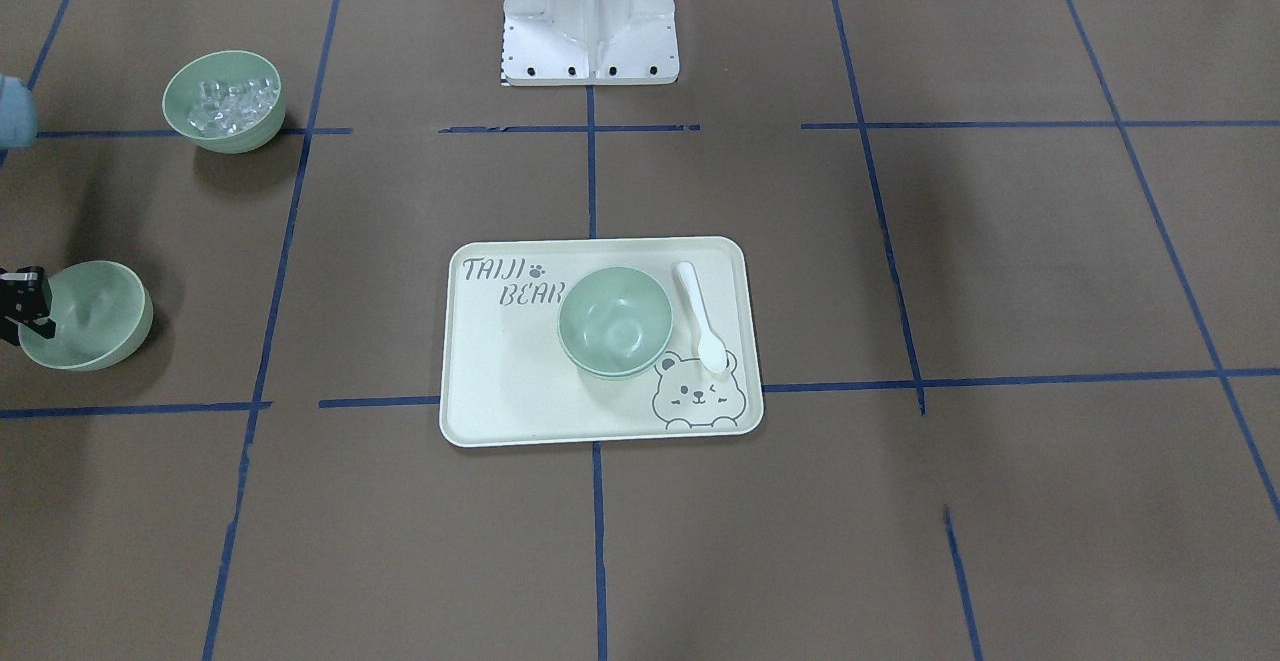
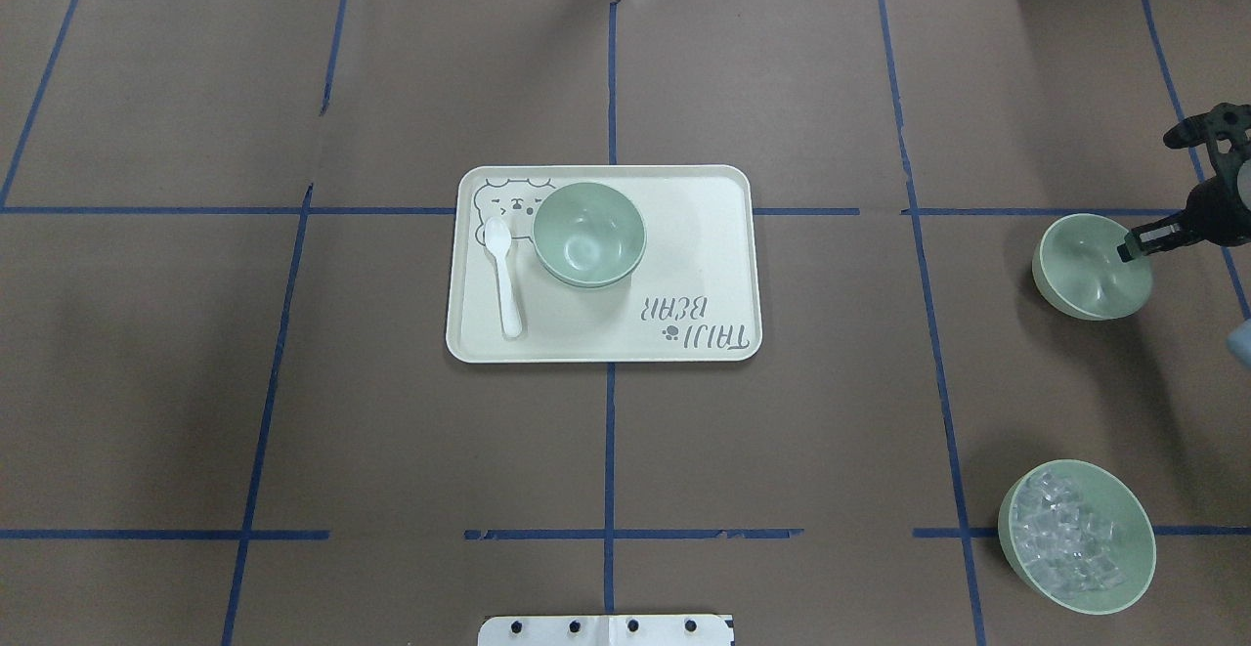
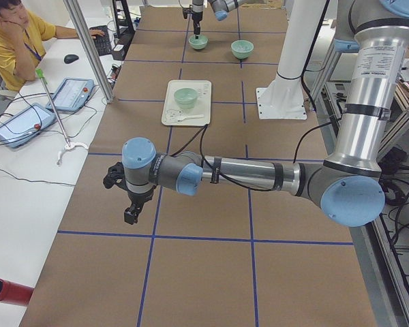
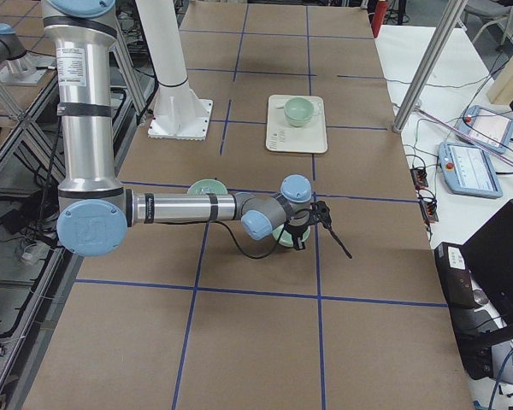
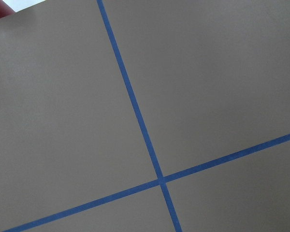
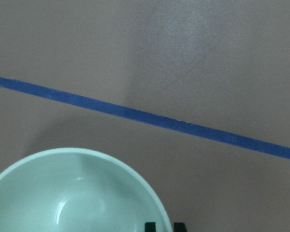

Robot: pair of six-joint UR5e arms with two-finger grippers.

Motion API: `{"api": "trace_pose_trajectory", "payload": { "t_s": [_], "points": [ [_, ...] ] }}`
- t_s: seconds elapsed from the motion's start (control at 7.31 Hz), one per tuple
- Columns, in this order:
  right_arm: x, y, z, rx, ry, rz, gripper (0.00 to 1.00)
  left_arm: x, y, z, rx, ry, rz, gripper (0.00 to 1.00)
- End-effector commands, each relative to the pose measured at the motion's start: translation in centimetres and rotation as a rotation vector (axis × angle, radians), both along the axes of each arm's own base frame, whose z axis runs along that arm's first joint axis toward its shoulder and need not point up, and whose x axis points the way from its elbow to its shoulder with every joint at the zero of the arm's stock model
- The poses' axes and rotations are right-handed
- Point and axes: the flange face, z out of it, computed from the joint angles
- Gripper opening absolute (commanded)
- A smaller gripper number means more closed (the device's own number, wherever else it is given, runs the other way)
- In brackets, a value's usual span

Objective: Stack green bowls together

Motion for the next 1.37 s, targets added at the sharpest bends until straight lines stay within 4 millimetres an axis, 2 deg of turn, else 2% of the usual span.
{"api": "trace_pose_trajectory", "payload": {
  "t_s": [0.0,0.27,0.41,0.55,0.68,0.82,1.09,1.23],
  "points": [
    [-0.5,-0.5,-2.5,-0.004,-0.033,0.023,0.0,-2.4,1.8,1.9,-0.042,0.009,-0.04,1.0],
    [-3.4,-3.6,-11.6,-0.065,-0.131,0.068,0.0,-4.2,4.7,3.6,-0.084,0.093,-0.073,1.0],
    [-5.7,-5.0,-17.8,-0.094,-0.162,0.071,0.0,-4.6,6.6,4.9,-0.119,0.151,-0.089,1.0],
    [-8.5,-5.8,-24.8,-0.138,-0.184,0.089,0.0,-4.6,6.8,4.7,-0.117,0.154,-0.088,1.0],
    [-11.5,-6.0,-31.7,-0.175,-0.194,0.097,0.0,-4.5,6.4,3.7,-0.103,0.148,-0.088,1.0],
    [-15.7,-5.1,-36.5,-0.183,-0.205,0.081,0.0,-4.5,6.2,3.3,-0.103,0.149,-0.097,1.0],
    [-27.3,-2.2,-43.9,-0.179,-0.186,0.162,0.0,-4.6,6.0,1.9,-0.078,0.149,-0.098,1.0],
    [-32.6,-1.4,-46.0,-0.193,-0.167,0.184,0.0,-4.5,6.0,1.9,-0.078,0.148,-0.097,1.0]
  ]
}}
